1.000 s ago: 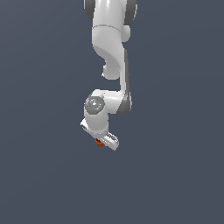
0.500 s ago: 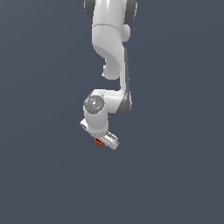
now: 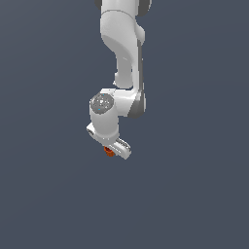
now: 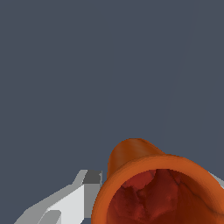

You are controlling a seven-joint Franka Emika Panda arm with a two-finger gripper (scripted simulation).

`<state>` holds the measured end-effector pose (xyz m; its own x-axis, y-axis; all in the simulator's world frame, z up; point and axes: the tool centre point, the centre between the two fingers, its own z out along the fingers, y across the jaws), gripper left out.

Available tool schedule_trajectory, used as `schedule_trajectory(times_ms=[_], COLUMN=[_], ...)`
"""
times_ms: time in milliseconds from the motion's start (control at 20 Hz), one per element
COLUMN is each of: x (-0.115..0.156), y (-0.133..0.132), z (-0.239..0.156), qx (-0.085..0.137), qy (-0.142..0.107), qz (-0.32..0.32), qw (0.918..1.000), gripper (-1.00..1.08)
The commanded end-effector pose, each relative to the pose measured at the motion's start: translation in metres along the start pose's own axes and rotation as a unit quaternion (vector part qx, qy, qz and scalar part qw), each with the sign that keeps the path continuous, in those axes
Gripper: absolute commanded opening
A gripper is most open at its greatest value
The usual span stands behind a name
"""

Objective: Pick up the object and move it to a goal position.

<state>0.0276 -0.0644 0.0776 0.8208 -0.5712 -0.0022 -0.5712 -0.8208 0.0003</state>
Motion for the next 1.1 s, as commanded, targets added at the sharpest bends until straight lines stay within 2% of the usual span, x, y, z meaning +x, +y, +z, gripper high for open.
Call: schedule_trajectory(times_ms=[0, 550, 1050], x=[-0.004, -0.03, -0.056], y=[0.006, 0.041, 0.079], z=[-0.017, -0.117, -0.225], qx=[0.001, 0.001, 0.001], qy=[0.001, 0.0, 0.001], qz=[0.0, 0.0, 0.001], qw=[1.0, 1.0, 1.0], gripper=[-1.0, -1.0, -1.0])
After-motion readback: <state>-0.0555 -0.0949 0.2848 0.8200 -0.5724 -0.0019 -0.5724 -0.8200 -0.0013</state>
